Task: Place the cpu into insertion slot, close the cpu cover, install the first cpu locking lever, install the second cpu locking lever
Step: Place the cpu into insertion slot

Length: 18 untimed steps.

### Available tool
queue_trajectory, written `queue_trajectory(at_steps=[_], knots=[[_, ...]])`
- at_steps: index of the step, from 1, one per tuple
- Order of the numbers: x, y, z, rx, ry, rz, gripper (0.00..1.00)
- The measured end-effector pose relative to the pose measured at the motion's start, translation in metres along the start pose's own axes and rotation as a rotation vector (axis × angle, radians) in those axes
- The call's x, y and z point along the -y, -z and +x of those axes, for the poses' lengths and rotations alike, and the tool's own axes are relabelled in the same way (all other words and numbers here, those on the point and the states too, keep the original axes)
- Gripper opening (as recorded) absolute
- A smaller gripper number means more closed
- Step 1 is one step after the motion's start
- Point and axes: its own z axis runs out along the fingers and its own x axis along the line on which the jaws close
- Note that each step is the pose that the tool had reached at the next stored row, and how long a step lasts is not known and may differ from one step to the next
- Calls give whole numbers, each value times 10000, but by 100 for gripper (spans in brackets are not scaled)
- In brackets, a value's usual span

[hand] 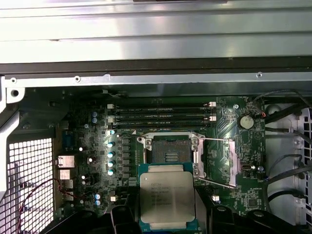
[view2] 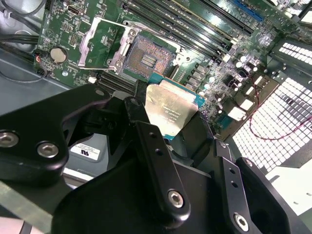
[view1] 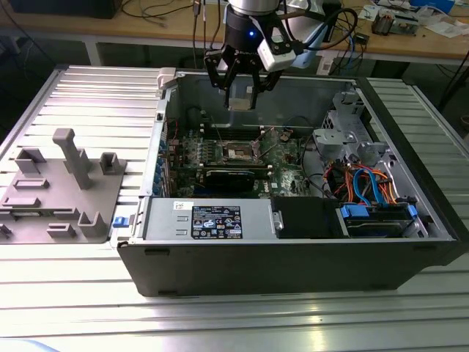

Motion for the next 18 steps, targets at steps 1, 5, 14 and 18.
queue_trajectory(at_steps=[1,5,14,18], knots=[[0,-2,0,1,0,0,54],[0,-11,0,0,0,1,54],[0,-32,0,0,1,5,54],[0,-32,0,0,-1,5,54]])
